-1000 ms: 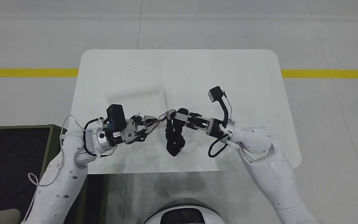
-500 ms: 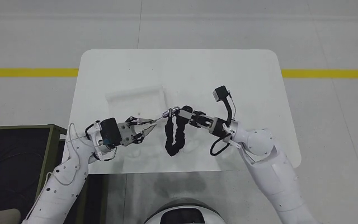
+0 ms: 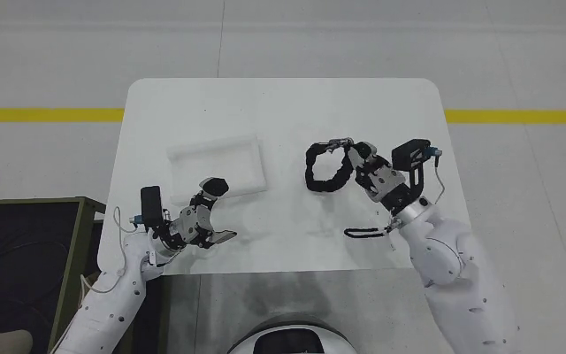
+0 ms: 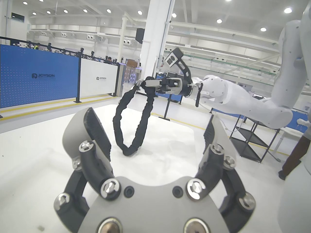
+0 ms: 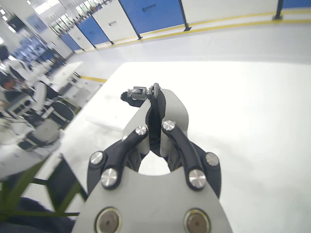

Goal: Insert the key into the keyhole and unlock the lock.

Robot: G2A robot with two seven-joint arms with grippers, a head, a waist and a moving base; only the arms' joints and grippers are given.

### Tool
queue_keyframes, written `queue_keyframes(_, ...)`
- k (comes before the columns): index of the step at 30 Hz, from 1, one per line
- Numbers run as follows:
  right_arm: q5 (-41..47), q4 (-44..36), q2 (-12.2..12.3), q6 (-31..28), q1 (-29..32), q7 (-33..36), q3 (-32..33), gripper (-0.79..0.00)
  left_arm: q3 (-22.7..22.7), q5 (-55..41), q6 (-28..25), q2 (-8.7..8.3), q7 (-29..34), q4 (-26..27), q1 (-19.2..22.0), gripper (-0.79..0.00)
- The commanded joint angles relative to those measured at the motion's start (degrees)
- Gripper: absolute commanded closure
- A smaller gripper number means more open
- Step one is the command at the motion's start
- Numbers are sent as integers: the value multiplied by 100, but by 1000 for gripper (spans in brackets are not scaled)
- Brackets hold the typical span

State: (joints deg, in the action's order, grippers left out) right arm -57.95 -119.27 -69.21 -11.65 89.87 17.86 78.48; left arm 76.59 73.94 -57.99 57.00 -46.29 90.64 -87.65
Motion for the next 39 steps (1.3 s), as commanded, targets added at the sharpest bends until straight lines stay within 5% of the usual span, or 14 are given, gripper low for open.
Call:
queue_keyframes(1, -1541, -20, 22, -161, 147, -225, -336, 0, 0, -12, -1, 0, 1, 0, 0, -785)
queue_keyframes(5, -3612, 435, 41, -122, 131, -493, -977, 0, 0, -12, -1, 0, 1, 0, 0, -785)
queue_keyframes(11, -4092, 700, -16, 615, 6, -987, -1208, 0, 0, -12, -1, 0, 1, 0, 0, -785)
queue_keyframes(18, -882, 768, -113, 671, -40, -1123, -586, 0, 0, -12, -1, 0, 1, 0, 0, -785)
queue_keyframes(25, 2991, 1963, -203, 243, -618, 328, -365, 0, 0, -12, -1, 0, 1, 0, 0, -785)
queue_keyframes(26, 3409, 2228, -215, 376, -743, 620, -370, -160, 0, -12, -1, 0, 1, 0, 0, -785)
queue_keyframes(27, 3796, 2464, -230, 549, -891, 856, -369, -785, 0, -12, -1, 0, 1, 0, 0, -785)
queue_keyframes(31, 4020, 3144, -226, 850, -1315, 1088, -244, -785, 0, -12, -1, 0, 1, 0, 0, -785)
queue_keyframes(39, 3017, 2756, -110, 103, -1129, 260, 256, -785, 0, -12, -1, 0, 1, 0, 0, -785)
